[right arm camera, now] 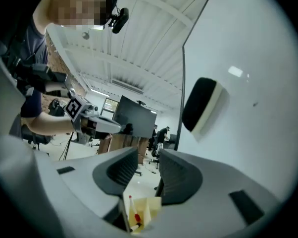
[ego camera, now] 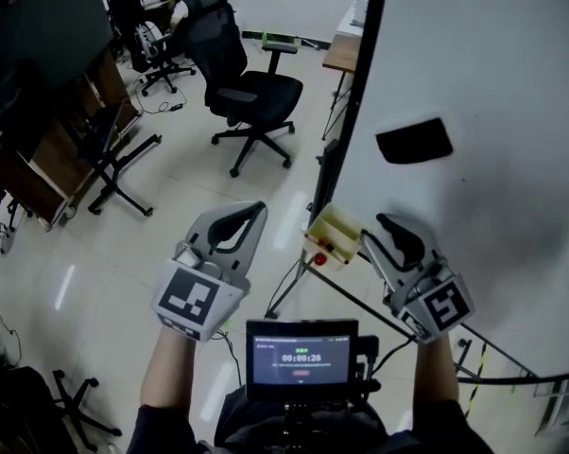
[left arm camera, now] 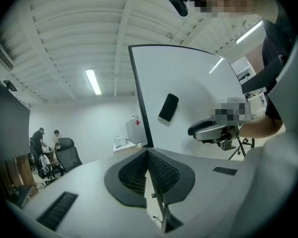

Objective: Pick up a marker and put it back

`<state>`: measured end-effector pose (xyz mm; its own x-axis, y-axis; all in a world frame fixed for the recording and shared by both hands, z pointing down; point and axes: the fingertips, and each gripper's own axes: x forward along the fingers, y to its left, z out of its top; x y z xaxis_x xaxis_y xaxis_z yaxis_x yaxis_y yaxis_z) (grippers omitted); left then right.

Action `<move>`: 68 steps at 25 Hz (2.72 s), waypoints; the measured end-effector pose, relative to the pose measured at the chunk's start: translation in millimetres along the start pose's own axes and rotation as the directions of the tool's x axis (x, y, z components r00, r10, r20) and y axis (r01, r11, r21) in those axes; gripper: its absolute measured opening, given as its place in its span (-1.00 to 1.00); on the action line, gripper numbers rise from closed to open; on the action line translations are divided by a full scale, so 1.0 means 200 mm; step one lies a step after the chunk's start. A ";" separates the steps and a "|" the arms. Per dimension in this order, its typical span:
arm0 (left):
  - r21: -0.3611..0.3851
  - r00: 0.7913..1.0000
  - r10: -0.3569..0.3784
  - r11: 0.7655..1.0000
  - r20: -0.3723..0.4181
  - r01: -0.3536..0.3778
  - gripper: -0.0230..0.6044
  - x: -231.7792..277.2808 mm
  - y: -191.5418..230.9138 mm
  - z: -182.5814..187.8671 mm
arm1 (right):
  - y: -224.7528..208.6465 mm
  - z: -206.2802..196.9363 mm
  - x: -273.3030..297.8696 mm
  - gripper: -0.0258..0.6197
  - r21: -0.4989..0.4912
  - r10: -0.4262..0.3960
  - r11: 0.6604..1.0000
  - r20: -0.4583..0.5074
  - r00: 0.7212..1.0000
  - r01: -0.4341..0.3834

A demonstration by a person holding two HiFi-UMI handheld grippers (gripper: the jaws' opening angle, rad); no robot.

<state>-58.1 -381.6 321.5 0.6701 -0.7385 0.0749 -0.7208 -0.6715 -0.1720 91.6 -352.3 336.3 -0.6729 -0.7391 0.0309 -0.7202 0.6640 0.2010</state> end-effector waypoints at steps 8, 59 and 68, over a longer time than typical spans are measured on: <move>-0.007 0.997 -0.043 0.999 0.071 0.043 -0.93 -0.14 -0.05 0.15 | 0.19 0.21 -0.02 -0.90 -0.011 0.075 0.997 0.075 0.994 -0.074; 0.095 0.914 0.405 0.909 0.020 -0.405 -0.93 -1.22 -1.00 0.34 | 0.95 0.28 -1.01 -0.90 -0.024 0.438 0.898 0.122 0.891 -0.439; 0.034 0.934 0.353 0.934 0.057 -0.356 -0.93 -1.80 -1.04 0.28 | 1.44 0.42 -1.17 -0.90 -0.031 0.365 0.931 0.071 0.928 -0.364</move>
<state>-139.3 28.1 275.4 0.3811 -0.9234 -0.0469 -0.9055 -0.3625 -0.2205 27.6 21.9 304.9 -0.8997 -0.4353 0.0326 -0.4201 0.8837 0.2062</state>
